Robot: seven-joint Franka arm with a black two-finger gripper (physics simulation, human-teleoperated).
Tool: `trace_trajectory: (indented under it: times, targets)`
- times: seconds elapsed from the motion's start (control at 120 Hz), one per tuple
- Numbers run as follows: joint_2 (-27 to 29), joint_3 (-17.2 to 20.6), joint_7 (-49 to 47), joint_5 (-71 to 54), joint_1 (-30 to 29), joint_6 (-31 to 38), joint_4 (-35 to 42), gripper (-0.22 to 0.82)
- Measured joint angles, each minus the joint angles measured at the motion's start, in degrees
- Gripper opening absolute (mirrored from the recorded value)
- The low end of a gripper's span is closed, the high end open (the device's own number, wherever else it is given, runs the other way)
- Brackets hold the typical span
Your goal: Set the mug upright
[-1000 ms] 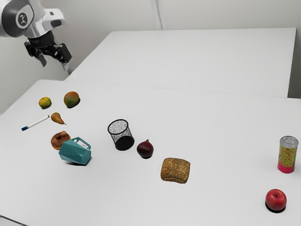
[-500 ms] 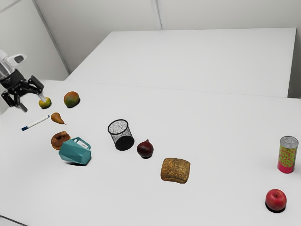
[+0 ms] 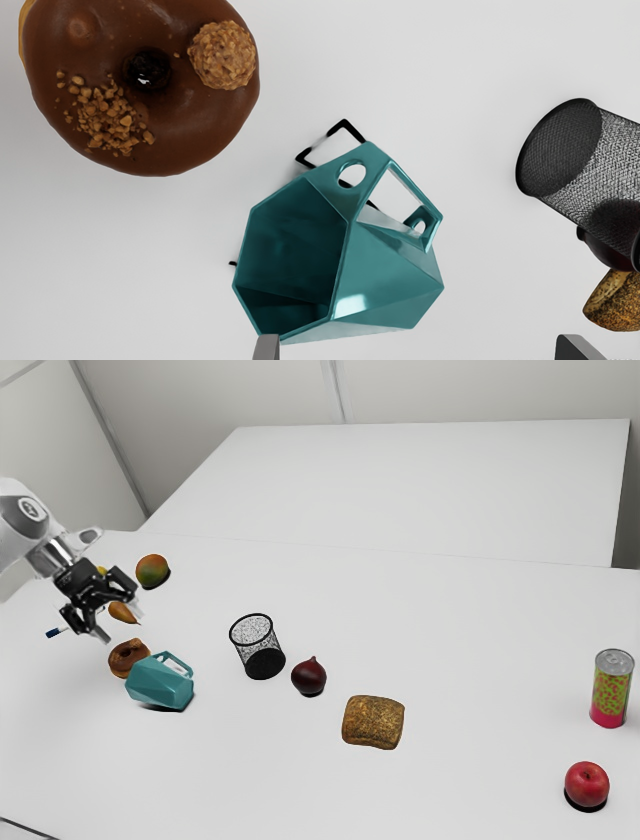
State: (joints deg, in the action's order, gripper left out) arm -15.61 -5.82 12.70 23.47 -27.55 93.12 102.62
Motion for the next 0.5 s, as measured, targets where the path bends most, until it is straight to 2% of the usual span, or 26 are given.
trace_trajectory:
  times: [0.308, 0.5]
  targets:
    - [-3.87, -1.37, 3.39, 4.19, 0.02, 0.1, 1.63, 0.6]
    - [-4.33, -1.39, 4.99, 8.12, 0.04, 0.26, 5.57, 0.6]
